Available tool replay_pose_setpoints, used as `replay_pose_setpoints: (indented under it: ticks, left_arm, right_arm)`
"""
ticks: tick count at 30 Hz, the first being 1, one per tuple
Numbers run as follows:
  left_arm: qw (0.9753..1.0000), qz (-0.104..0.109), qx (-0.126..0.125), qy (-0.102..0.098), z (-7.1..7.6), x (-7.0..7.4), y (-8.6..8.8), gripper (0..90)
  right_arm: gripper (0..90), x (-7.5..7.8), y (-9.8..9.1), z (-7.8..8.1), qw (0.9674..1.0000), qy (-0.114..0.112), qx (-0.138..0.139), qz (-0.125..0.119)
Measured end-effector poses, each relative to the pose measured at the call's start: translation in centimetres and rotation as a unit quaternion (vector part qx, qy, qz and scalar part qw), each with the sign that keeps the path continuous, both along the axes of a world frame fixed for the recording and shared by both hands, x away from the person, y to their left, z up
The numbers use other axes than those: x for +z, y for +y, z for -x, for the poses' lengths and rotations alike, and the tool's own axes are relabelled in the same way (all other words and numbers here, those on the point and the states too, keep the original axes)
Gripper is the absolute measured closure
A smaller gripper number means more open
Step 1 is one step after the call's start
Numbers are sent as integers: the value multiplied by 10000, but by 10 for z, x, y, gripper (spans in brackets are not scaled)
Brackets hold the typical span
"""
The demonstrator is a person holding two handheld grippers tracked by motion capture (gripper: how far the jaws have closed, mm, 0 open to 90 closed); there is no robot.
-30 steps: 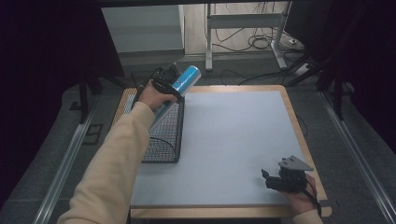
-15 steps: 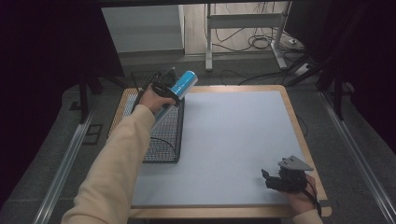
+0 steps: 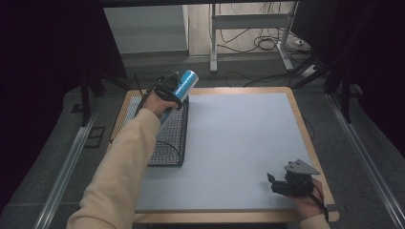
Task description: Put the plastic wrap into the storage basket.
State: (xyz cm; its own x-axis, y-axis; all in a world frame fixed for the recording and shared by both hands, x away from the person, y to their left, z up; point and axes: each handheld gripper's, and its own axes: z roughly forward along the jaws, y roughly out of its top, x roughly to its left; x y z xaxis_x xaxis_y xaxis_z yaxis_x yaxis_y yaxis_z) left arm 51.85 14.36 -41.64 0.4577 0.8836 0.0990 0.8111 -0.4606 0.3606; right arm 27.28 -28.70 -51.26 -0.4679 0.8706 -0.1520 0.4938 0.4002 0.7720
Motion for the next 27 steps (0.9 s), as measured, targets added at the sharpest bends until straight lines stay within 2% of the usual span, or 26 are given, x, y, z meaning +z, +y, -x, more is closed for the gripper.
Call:
replay_pose_setpoints:
  ticks: [9,18,22,23,25,27]
  left_arm:
    - [9997,-218,1,117,-6,-13,-2,315]
    - [9997,-204,97,82,-10,-16,1,312]
    - [9995,-323,1,-43,-9,-16,-2,302]
    - [9994,-311,19,-120,-8,-15,-2,295]
    - [9996,-100,76,-240,-7,-9,-1,276]
    - [9996,-106,143,-215,-6,-4,1,218]
  right_arm:
    - [123,0,0,0,10000,-5,3,2]
    - [123,0,0,0,10000,-5,8,14]
    - [123,0,0,0,10000,-9,17,7]
    - [123,0,0,0,10000,-8,19,4]
    - [123,0,1,1,10000,-7,29,-1]
    - [123,0,1,1,10000,-19,29,2]
